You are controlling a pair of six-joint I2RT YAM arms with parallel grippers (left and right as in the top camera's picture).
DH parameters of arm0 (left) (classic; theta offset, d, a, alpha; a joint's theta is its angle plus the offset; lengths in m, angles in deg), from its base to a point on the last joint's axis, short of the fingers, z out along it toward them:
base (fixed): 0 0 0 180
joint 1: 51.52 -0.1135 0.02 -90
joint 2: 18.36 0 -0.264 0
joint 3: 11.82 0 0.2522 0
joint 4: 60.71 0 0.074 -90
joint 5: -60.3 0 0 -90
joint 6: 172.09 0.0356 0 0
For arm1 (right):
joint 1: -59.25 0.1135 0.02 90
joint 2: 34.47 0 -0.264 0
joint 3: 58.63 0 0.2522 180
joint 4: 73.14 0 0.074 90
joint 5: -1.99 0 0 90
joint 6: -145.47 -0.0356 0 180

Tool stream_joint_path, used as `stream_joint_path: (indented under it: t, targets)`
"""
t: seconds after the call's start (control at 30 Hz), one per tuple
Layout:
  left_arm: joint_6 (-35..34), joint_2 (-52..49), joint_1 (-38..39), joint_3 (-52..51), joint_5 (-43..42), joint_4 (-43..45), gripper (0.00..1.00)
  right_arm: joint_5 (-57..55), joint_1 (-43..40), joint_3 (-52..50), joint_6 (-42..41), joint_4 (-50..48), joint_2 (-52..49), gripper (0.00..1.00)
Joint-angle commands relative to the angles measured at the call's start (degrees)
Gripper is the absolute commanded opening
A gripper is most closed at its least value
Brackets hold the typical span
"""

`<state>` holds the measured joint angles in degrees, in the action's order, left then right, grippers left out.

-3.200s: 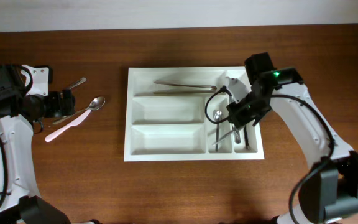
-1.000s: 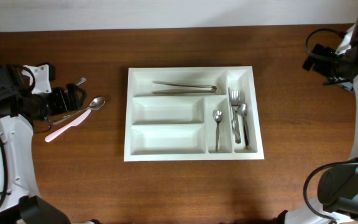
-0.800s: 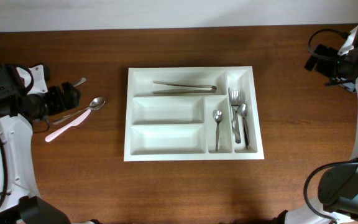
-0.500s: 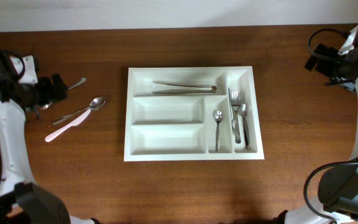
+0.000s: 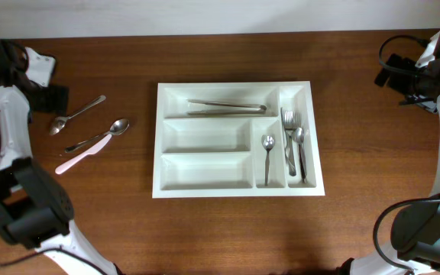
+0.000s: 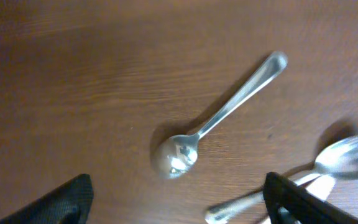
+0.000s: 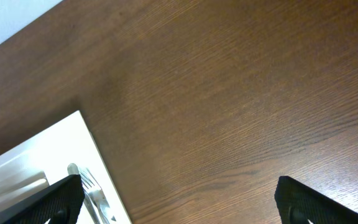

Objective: Pack container
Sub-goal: 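Move the left gripper to the silver spoons on the left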

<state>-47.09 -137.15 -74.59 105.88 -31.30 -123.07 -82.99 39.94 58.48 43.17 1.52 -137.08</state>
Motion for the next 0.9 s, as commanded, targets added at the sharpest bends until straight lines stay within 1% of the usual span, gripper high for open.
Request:
stream_joint_path:
  t: [0.0, 0.1, 0.17, 0.27, 0.4, 0.53, 0.73, 0.87]
  targets:
    - [17.94, -4.31, -0.17, 1.18, 0.39, -0.04, 0.80, 0.33, -0.26, 1.11, -0.63, -0.22, 0.33, 0.99]
    - [24.87, -6.40, 0.00, 1.18, 0.37, 0.26, 0.80, 0.33, -0.26, 1.11, -0.63, -0.22, 0.33, 0.99]
    - [29.73, -6.99, 0.09, 1.16, 0.37, 0.66, 0.77, 0.31, -0.26, 1.11, -0.63, -0.22, 0.33, 0.99]
    - [35.10, -7.23, 0.09, 1.16, 0.39, 2.64, 0.76, 0.31, -0.26, 1.11, -0.63, -0.22, 0.33, 0.99]
    - [35.85, -7.52, 0.09, 1.16, 0.39, 5.18, 0.78, 0.31, -0.26, 1.11, -0.66, -0.22, 0.33, 0.99]
    - [36.83, -8.68, 0.07, 1.16, 1.07, 5.07, 0.80, 0.33, -0.26, 1.11, -0.63, -0.22, 0.33, 0.99]
    - [36.87, -10.91, 0.09, 1.18, 3.56, 2.23, 0.82, 0.31, -0.26, 1.11, -0.66, -0.20, 0.33, 0.99]
    - [36.85, -12.33, 0.13, 1.16, 3.34, 0.98, 0.81, 0.33, -0.26, 1.11, -0.63, -0.22, 0.33, 0.98]
